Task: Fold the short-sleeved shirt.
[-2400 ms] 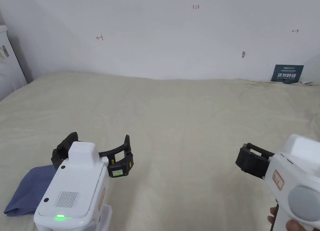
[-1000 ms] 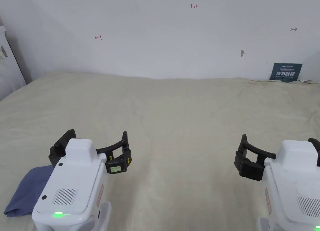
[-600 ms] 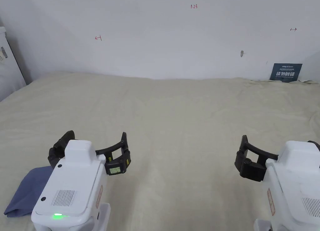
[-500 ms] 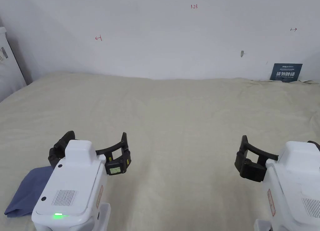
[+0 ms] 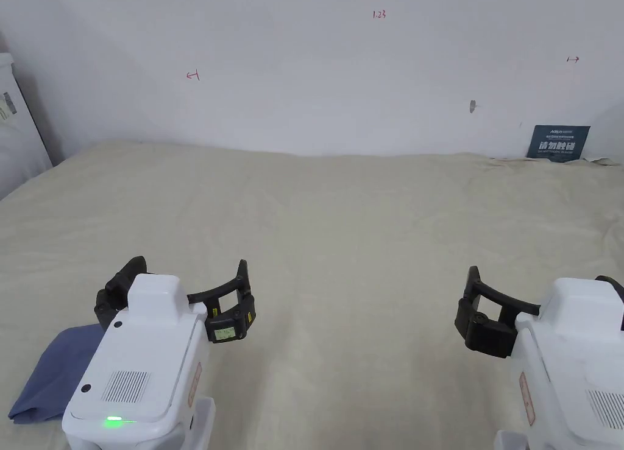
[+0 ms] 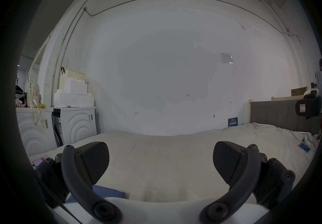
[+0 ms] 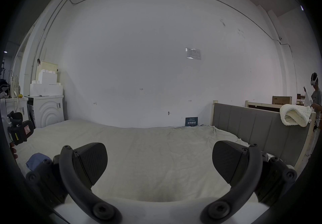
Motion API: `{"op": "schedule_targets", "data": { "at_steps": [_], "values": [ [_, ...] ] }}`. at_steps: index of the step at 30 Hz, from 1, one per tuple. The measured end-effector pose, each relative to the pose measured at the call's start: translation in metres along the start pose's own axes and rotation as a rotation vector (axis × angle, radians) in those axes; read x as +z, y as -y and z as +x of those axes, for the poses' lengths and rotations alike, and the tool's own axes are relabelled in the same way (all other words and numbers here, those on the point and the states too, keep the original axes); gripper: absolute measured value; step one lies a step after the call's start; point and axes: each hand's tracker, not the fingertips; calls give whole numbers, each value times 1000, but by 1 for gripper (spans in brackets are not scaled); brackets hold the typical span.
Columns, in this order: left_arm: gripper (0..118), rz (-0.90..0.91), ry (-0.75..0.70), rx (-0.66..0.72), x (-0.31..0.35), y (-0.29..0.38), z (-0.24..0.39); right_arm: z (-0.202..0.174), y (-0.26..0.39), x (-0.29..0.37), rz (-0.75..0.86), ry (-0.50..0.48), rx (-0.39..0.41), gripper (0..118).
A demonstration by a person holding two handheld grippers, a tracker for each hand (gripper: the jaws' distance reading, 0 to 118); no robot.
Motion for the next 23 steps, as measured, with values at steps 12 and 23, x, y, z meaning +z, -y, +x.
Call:
{"op": "schedule_targets", "data": {
  "at_steps": [12, 23],
  "values": [
    [118, 1, -2, 2, 0, -1, -1, 0, 0, 1, 6, -2, 3, 118],
    [118, 1, 0, -3, 1, -3, 0, 0, -2, 1, 9, -2, 4, 118]
  ]
}}
